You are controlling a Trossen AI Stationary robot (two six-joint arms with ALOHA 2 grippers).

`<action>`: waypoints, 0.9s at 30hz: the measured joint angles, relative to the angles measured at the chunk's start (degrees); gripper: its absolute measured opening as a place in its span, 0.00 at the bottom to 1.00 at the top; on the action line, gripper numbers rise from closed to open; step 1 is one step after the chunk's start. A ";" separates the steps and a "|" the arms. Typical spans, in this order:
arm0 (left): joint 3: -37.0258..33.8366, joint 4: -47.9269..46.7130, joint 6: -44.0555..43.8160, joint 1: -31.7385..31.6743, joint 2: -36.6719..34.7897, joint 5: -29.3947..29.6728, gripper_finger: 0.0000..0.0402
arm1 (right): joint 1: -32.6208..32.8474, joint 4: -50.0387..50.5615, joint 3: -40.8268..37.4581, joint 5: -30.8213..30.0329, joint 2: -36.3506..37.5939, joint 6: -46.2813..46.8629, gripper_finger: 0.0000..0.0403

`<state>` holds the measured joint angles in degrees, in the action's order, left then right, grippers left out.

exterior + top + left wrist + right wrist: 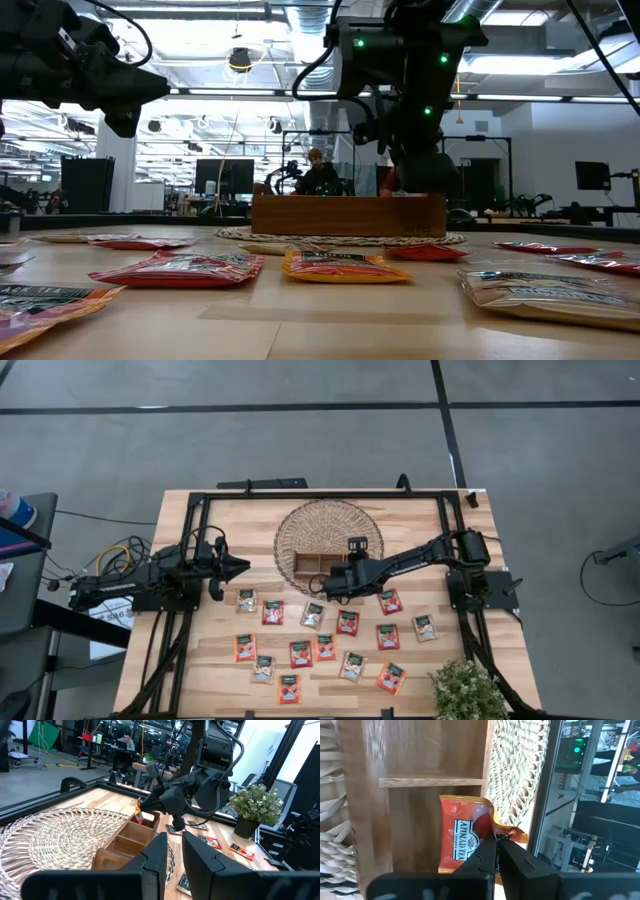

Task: Pick & Place Tea
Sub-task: Put the orange tea bag into the right section of the wooden organizer

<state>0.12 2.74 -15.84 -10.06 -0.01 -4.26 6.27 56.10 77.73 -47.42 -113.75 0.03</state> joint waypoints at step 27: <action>0.00 0.00 -0.03 0.01 0.00 -0.01 0.13 | 0.02 0.40 1.11 0.49 0.28 -0.04 0.34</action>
<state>0.12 2.74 -15.87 -10.05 -0.01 -4.27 6.28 56.50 78.85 -46.93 -113.47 -0.01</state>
